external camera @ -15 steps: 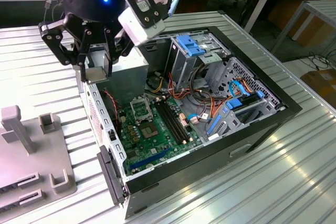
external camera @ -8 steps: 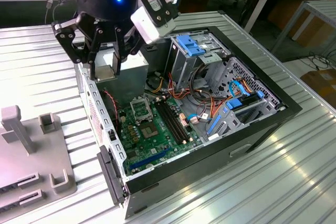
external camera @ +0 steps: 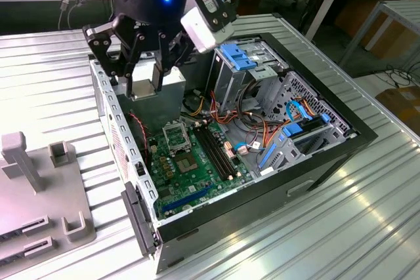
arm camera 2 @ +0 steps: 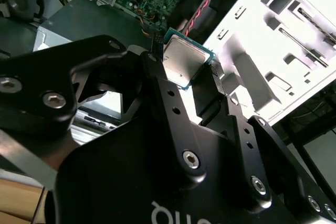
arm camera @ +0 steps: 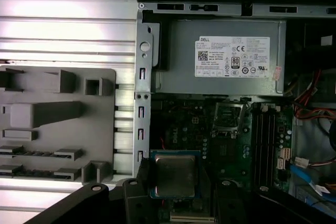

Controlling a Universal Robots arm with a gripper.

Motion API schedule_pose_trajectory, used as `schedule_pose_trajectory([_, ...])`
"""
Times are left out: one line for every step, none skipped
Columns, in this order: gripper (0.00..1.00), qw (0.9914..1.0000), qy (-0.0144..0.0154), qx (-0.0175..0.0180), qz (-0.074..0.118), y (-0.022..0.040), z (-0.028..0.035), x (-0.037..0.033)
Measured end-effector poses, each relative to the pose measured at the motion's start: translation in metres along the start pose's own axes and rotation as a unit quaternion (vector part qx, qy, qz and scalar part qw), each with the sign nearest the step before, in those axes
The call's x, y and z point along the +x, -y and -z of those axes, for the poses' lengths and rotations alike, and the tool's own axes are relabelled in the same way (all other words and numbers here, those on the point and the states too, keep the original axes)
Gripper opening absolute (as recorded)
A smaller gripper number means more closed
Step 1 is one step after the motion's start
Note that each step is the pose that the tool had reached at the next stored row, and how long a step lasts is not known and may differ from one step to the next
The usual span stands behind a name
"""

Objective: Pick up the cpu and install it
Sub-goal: 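Pick up the cpu and move it towards the insertion slot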

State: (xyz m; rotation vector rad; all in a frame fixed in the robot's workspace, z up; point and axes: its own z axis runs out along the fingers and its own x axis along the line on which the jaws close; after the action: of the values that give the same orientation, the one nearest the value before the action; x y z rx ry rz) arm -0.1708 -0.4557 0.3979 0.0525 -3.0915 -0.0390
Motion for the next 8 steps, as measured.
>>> schedule_pose_trajectory([0.47, 1.0, 0.0, 0.0, 0.0, 0.0001, 0.0002, -0.0037])
schedule_pose_trajectory([0.47, 1.0, 0.0, 0.0, 0.0, 0.0003, 0.0003, -0.0074])
schedule_pose_trajectory([0.47, 1.0, 0.0, 0.0, 0.0, 0.0004, 0.0004, -0.01])
schedule_pose_trajectory([0.47, 1.0, 0.0, 0.0, 0.0, 0.0004, 0.0005, -0.012])
schedule_pose_trajectory([0.47, 1.0, 0.0, 0.0, 0.0, 0.0005, 0.0006, -0.0146])
schedule_pose_trajectory([0.47, 1.0, 0.0, 0.0, 0.0, 0.0006, 0.0006, -0.0164])
schedule_pose_trajectory([0.47, 1.0, 0.0, 0.0, 0.0, 0.0006, 0.0007, -0.018])
schedule_pose_trajectory([0.47, 1.0, 0.0, 0.0, 0.0, 0.0007, 0.0008, -0.0196])
